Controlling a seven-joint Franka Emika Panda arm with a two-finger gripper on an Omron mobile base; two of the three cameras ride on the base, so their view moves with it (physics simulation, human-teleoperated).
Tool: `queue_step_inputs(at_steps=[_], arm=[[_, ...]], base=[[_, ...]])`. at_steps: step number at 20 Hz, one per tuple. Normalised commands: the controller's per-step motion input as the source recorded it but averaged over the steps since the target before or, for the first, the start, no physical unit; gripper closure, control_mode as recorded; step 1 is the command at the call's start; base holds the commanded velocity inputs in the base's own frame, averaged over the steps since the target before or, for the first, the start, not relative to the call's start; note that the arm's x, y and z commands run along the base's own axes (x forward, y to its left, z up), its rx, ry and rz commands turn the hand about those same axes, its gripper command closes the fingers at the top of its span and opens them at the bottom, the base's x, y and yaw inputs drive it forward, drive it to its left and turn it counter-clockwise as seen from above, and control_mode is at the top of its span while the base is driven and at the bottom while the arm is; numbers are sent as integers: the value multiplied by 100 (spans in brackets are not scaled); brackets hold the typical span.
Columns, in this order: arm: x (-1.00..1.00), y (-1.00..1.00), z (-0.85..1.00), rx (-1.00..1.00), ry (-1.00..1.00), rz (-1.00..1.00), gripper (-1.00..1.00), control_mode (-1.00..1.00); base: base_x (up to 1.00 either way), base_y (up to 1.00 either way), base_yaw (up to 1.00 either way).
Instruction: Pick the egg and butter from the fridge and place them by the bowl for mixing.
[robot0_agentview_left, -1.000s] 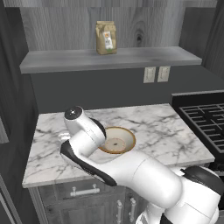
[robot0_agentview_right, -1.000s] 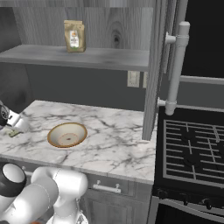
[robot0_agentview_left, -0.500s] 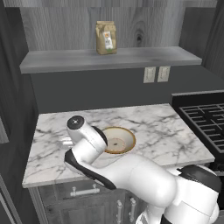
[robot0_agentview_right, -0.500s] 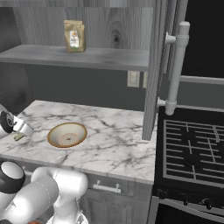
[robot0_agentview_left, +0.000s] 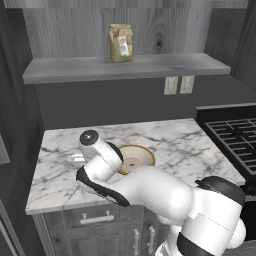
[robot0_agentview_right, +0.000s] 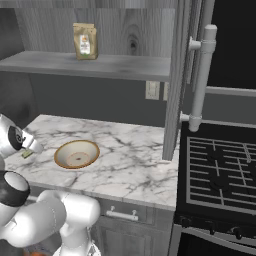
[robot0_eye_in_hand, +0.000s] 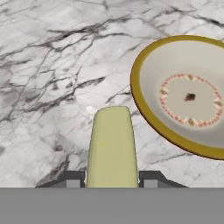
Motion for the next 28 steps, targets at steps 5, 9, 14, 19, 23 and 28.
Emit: queue_step_inputs(at_steps=[5,9,14,19,23,28], arm=[[17,3,-21,0,0,0,100,-100],[2,7,-36,0,0,0,100,-100],[1,2,-30,0,-1,0,100,-100],[0,0,-20,-1,-3,0,100,-100],[0,0,-10,-5,-5,0,100,-100],[1,0,-12,-8,-5,0,100,-100]], base=[[0,0,0],[0,0,0],[0,0,0],[0,0,0],[0,0,0],[0,0,0]])
